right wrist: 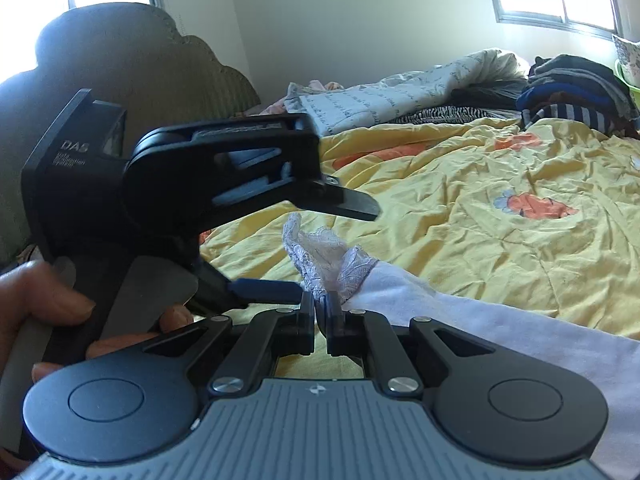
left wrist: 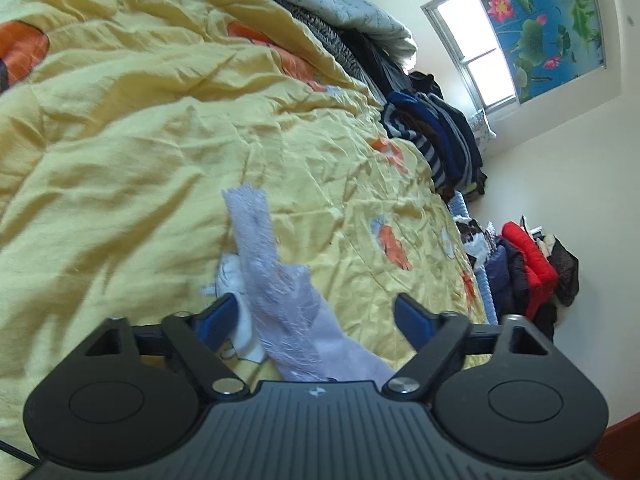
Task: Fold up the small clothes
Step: 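Lift the second sleeve with the left gripper and carry it across the shirt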
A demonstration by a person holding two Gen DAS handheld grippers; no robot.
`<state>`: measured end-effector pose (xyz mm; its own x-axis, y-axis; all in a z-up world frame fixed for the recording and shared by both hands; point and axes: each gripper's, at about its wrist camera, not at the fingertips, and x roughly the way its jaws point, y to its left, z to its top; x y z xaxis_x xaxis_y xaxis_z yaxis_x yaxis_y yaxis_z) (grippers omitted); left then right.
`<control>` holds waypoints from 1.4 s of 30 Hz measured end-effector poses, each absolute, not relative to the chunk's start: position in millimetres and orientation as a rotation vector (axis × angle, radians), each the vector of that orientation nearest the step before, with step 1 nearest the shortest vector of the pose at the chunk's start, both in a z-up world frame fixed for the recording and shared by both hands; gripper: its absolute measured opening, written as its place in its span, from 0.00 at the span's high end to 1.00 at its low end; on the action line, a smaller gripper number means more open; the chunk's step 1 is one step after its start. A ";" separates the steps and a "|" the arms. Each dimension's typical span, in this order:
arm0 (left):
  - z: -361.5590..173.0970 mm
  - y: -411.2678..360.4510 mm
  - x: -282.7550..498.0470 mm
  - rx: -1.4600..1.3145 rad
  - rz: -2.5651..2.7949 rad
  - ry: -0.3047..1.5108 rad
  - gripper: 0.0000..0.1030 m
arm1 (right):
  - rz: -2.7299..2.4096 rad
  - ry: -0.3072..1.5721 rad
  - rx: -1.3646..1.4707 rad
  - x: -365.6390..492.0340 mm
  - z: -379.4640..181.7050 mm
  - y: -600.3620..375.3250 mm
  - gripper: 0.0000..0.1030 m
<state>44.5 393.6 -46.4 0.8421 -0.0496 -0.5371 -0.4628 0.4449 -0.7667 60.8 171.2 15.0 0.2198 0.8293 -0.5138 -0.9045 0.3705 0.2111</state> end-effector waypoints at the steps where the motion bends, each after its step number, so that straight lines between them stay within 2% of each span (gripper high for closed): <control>1: -48.2 392.9 46.5 -1.103 0.253 0.545 0.43 | 1.203 0.606 -0.150 58.1 14.4 171.1 0.89; 3: -52.0 391.3 48.5 -1.121 0.243 0.562 0.68 | 1.202 0.604 -0.145 57.2 13.8 170.8 0.89; 4: -52.8 390.3 47.8 -1.117 0.256 0.563 0.72 | 1.199 0.606 -0.141 58.1 13.7 170.8 0.89; 6: -52.2 388.1 44.8 -1.091 0.285 0.548 0.89 | 1.192 0.611 -0.134 59.2 13.1 169.8 0.89; 10: -37.8 379.7 33.2 -0.929 0.367 0.473 0.95 | 1.207 0.675 -0.097 64.2 16.1 166.3 0.73; 14: -21.7 367.0 29.1 -0.759 0.419 0.409 0.96 | 1.127 0.620 -0.024 67.2 28.5 142.5 0.69; 19: -19.1 356.4 29.9 -0.704 0.427 0.410 0.97 | 1.002 0.752 -0.076 85.0 11.5 134.8 0.61; 21: -19.5 354.2 27.0 -0.698 0.426 0.407 0.97 | 1.010 0.729 -0.123 74.7 9.2 134.9 0.59; 23: -21.2 353.7 26.3 -0.696 0.433 0.410 0.97 | 1.054 0.657 -0.200 55.4 12.2 140.6 0.40; 24: -21.7 355.1 25.9 -0.705 0.433 0.414 0.97 | 1.064 0.604 -0.257 44.2 13.6 145.3 0.26; 25: -22.7 356.9 25.2 -0.718 0.432 0.419 0.97 | 1.065 0.532 -0.329 31.4 14.4 151.0 0.26; 28: -22.9 357.9 22.4 -0.716 0.434 0.425 0.97 | 1.006 0.389 -0.536 7.7 7.6 172.2 0.36; 29: -22.6 357.8 22.0 -0.712 0.433 0.428 0.97 | 1.009 0.379 -0.569 5.7 3.9 178.3 0.49; 31: -21.9 356.8 21.2 -0.708 0.425 0.430 0.97 | 1.042 0.414 -0.572 12.2 -1.4 186.9 0.83; 32: -21.6 356.2 20.8 -0.707 0.422 0.431 0.97 | 1.042 0.426 -0.565 15.0 -3.6 189.2 0.89; 42: 4.0 330.9 22.4 -0.617 0.390 0.370 0.97 | 0.994 0.328 -0.489 10.9 20.5 163.4 0.93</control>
